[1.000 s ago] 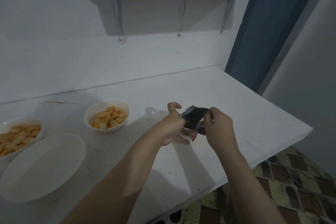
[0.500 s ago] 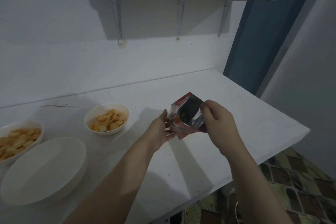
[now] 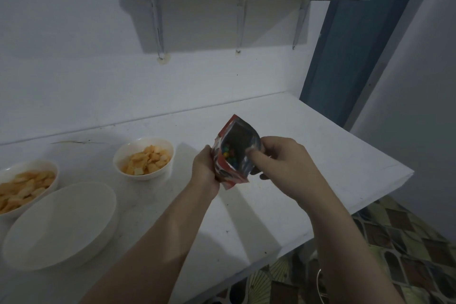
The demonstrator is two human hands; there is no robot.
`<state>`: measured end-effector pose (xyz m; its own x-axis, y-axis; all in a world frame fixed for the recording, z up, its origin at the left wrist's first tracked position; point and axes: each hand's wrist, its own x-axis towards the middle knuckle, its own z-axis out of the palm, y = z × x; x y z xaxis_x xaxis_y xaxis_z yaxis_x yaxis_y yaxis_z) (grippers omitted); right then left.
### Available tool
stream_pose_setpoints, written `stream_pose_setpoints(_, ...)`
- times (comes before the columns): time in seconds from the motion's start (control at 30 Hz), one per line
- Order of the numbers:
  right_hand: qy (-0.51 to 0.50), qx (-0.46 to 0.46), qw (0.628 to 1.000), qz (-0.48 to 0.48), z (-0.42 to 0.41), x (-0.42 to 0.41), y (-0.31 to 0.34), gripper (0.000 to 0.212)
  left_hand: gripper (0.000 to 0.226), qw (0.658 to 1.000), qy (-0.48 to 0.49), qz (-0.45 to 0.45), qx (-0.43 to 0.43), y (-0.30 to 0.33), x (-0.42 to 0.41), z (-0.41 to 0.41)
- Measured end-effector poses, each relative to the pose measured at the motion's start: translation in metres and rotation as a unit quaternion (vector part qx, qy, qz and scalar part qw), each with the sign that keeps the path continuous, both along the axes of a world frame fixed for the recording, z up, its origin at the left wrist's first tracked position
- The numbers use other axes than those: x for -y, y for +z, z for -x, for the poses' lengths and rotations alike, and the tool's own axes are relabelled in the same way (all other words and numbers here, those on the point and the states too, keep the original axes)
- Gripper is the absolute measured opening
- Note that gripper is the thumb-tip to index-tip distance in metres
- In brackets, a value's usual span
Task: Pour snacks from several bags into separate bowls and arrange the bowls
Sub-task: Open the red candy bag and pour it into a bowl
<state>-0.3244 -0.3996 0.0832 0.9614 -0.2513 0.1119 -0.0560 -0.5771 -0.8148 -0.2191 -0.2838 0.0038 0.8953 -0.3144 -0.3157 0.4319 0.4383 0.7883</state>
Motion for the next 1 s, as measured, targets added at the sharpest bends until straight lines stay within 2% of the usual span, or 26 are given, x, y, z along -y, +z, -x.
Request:
stream_pose_setpoints(0.13, -0.009, 0.002, 0.999, 0.044, 0.006, -0.005, 0.006, 0.019, 0.042, 0.998, 0.043, 0.035, -0.031, 0.007, -0.003, 0.001)
stream_pose_setpoints(0.23, -0.015, 0.019, 0.997, 0.076, 0.007, -0.01, 0.008, 0.019, 0.04, 0.998, 0.048, 0.04, -0.021, 0.01, -0.009, 0.001)
stream_pose_setpoints(0.33, -0.019, 0.054, 0.994, 0.093, 0.001, -0.022, 0.009, 0.028, 0.031, 0.998, 0.061, 0.03, 0.002, 0.01, -0.024, -0.005)
stream_pose_setpoints(0.47, -0.022, 0.145, 0.983, 0.108, -0.014, -0.048, 0.013, 0.036, 0.031, 0.995, 0.09, 0.011, 0.034, 0.016, -0.05, -0.016)
stream_pose_setpoints(0.6, 0.009, 0.184, 0.981, 0.059, -0.03, -0.085, 0.015, 0.036, 0.036, 0.989, 0.14, -0.019, 0.037, 0.023, -0.092, -0.03)
stream_pose_setpoints(0.7, 0.06, 0.178, 0.982, 0.01, -0.04, -0.119, 0.019, 0.038, 0.045, 0.982, 0.178, -0.024, 0.057, 0.024, -0.14, -0.039)
stream_pose_setpoints(0.83, 0.129, 0.156, 0.979, -0.027, -0.05, -0.173, 0.021, 0.044, 0.034, 0.969, 0.223, -0.071, 0.077, 0.032, -0.214, -0.038)
stream_pose_setpoints(0.9, 0.131, 0.15, 0.979, -0.036, -0.054, -0.199, 0.02, 0.041, 0.033, 0.962, 0.244, -0.097, 0.077, 0.034, -0.248, -0.04)
stream_pose_setpoints(1.0, 0.117, 0.125, 0.982, -0.077, -0.06, -0.232, 0.016, 0.024, 0.035, 0.957, 0.259, -0.113, 0.068, 0.039, -0.294, -0.044)
